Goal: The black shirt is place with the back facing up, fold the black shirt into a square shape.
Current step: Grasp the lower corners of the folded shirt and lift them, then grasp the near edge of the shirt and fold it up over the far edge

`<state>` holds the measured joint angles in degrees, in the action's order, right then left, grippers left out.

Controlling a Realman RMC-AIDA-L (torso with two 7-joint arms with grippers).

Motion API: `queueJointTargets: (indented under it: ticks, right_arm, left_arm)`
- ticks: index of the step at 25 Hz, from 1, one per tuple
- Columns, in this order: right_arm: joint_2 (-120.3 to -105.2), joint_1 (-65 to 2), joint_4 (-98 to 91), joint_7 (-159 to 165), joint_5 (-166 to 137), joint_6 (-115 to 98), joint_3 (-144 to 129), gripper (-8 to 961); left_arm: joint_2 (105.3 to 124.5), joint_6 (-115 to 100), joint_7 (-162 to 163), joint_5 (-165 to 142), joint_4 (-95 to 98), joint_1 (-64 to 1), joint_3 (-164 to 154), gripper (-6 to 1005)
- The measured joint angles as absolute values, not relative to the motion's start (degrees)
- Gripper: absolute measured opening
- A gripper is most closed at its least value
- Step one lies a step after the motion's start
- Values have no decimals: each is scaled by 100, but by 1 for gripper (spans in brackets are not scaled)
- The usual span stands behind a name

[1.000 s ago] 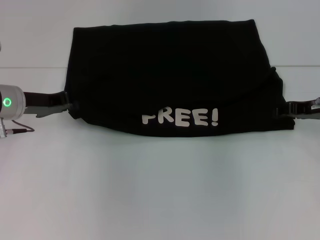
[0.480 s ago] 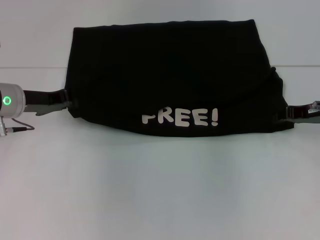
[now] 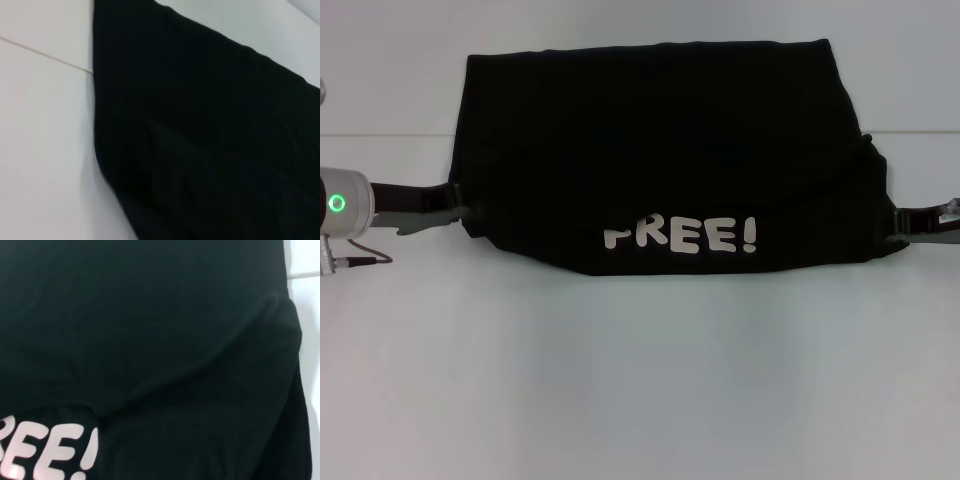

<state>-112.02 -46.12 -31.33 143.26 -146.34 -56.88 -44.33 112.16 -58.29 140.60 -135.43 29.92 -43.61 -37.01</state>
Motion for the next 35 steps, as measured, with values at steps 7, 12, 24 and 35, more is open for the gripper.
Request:
queueJointTargets:
  ticks: [7, 12, 24, 35]
  right_arm:
    - [-11007, -4545, -3429, 14351, -14631, -6712, -4387, 39]
    - [-10791, -4456, -3515, 14353, -14641, -7883, -4382, 39]
    - [-10782, -3673, -4438, 14092, -14681, -10379, -4426, 38]
    - [-10754, -3567, -4441, 13782, -14929, -10824, -4391, 38]
  left_arm:
    - [11087, -6954, 14070, -13705, 3196, -4390, -3735, 18]
    - [11075, -8222, 14072, -14107, 3525, -4366, -3741, 19]
    - [11234, -10485, 13824, -14916, 4039, -3928, -3753, 22]
    - [11259, -10846, 13659, -15627, 4140, -3766, -3744, 25]
